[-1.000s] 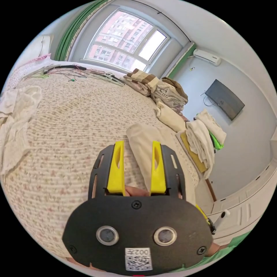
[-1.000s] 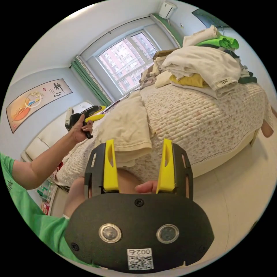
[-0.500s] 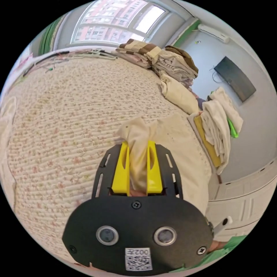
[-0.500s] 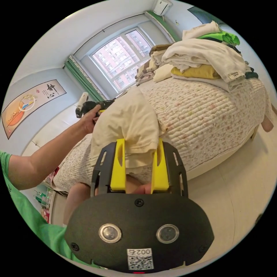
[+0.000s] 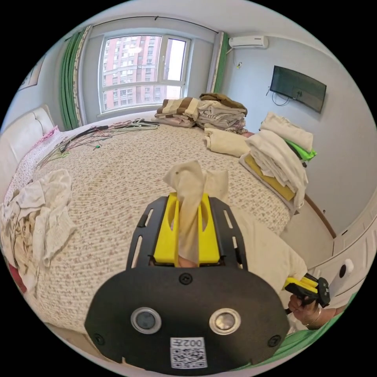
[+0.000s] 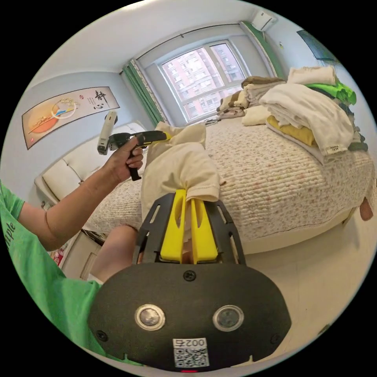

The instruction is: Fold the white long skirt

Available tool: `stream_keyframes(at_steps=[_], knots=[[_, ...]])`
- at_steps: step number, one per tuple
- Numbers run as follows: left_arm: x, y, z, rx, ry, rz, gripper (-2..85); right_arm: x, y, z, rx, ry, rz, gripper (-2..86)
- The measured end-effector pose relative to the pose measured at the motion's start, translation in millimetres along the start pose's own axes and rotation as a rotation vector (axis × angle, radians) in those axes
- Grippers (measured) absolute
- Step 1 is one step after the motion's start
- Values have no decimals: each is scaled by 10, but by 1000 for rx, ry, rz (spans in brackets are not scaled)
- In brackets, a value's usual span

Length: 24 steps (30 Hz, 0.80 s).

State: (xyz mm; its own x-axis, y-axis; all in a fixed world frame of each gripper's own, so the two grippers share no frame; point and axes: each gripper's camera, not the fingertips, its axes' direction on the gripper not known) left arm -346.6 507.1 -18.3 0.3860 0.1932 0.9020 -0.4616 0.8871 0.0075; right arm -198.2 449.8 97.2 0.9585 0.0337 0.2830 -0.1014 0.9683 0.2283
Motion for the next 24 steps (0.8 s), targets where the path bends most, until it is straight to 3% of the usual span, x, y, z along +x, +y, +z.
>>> stream_keyframes(at_steps=[7, 12, 20, 24], knots=[[418, 259, -326, 36, 52, 64, 66, -28, 152, -277, 13, 23, 35, -7], [820, 4, -457, 123, 142, 114, 64, 256, -54, -727, 128, 96, 92, -7], [1961, -1487, -513, 363, 342, 267, 64, 872, -1280, -1742, 382, 336, -1, -6], [2355, -2352, -54, 290, 436, 196, 69, 1577, -2023, -1964, 393, 388, 111, -3]])
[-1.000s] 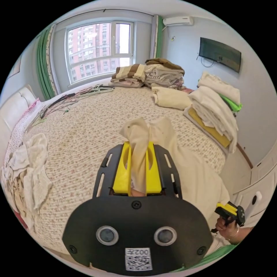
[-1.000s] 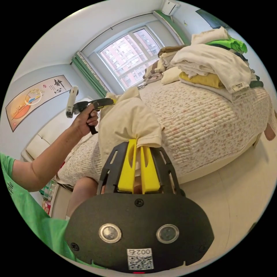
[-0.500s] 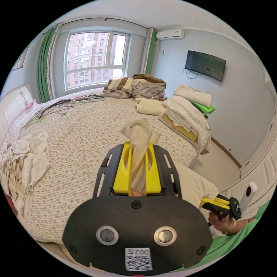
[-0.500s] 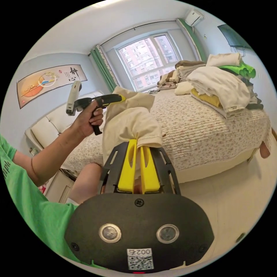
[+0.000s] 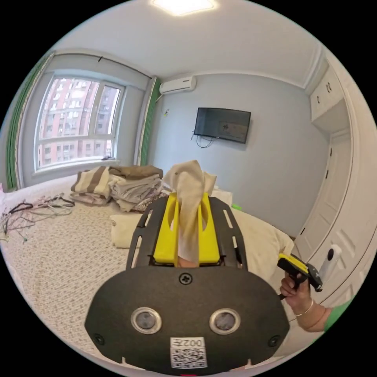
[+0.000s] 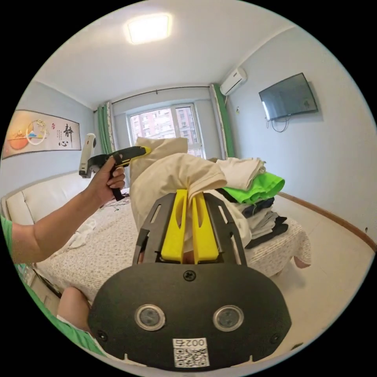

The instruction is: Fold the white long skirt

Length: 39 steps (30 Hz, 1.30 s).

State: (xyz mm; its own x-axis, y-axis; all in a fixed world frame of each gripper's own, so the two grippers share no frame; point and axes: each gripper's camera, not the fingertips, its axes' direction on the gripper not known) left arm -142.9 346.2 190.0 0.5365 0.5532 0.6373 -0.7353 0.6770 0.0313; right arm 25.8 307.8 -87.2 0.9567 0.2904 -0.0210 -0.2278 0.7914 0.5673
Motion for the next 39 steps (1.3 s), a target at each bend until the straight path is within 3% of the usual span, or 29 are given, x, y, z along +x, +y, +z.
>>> stream_keyframes(at_steps=[5, 7, 12, 15, 19, 22, 24, 28, 31, 34, 35, 37, 39], knots=[[-704, -28, 1283, -408, -201, -226, 46, 700, -124, 834, -309, 131, 151, -3], [-948, 189, 1178, -340, -200, -298, 6, 729, 35, 900, -326, 228, 120, -6], [-1288, 777, 516, -247, -86, -267, 5, 299, 223, 454, -19, 429, -49, -8], [-1347, 1191, -23, -226, -69, -248, 4, -220, 55, 392, 153, 371, -232, -8], [-1187, 1840, -851, -143, -54, -235, 0, -562, -273, 857, 89, 330, -267, -5], [-934, 2417, -1378, -131, -157, -216, -7, -572, -367, 1492, -76, 313, -202, -6], [-779, 2766, -1665, -151, -266, -208, -10, -505, -130, 2150, -285, 343, -198, -7], [-497, 3275, -2171, -283, -495, -127, -9, -386, -105, 2116, -239, 267, -101, -8], [-452, 3355, -2558, -277, -595, -117, -9, -610, -218, 1900, -193, 298, -165, -8], [-505, 3340, -2865, -205, -641, -163, -9, -1045, -155, 1556, 39, 392, -281, -8], [-534, 3333, -2943, -179, -640, -189, -9, -1203, -110, 1585, 29, 393, -350, -8], [-546, 3315, -3028, -147, -623, -211, -9, -1354, -97, 1874, -209, 363, -413, -8], [-481, 3302, -3107, -108, -617, -183, -9, -1610, -128, 1881, -255, 443, -394, -8]])
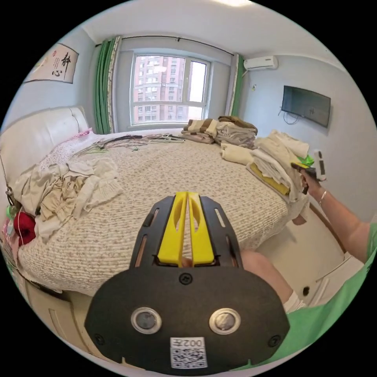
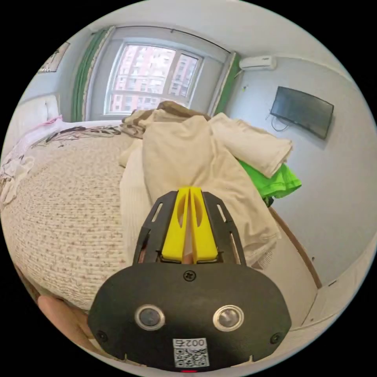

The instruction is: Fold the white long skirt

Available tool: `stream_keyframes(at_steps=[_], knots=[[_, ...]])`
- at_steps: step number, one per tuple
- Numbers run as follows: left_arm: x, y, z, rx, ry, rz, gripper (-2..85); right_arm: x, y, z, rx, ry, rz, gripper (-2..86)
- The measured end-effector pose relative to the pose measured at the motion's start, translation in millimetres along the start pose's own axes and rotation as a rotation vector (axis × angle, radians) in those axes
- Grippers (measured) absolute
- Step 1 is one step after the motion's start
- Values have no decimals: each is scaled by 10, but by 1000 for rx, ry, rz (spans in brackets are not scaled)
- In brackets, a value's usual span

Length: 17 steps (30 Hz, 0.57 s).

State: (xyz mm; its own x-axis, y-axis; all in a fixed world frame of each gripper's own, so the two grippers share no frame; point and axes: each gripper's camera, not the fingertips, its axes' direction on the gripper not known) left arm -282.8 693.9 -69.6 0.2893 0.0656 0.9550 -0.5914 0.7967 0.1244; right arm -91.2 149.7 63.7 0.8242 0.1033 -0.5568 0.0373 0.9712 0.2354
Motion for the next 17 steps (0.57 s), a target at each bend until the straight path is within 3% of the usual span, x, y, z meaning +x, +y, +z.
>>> stream_keyframes(at_steps=[1, 3, 8, 12, 17], knots=[[26, 22, -90, 38, -19, 25, -8, -51, -21, -103, 15, -35, -9, -8], [50, 90, -228, 92, -70, 67, -6, -305, -57, -630, 131, -302, -47, -5], [-233, 482, -545, 213, -206, 4, 47, -1272, 220, -1696, 387, -471, -70, 40], [-501, 712, -698, 179, -245, -26, 65, -2244, 382, -1922, 234, -736, -148, 127], [-948, 921, -1025, 187, -435, -56, 68, -3038, 423, -1808, 141, -677, -155, 109]])
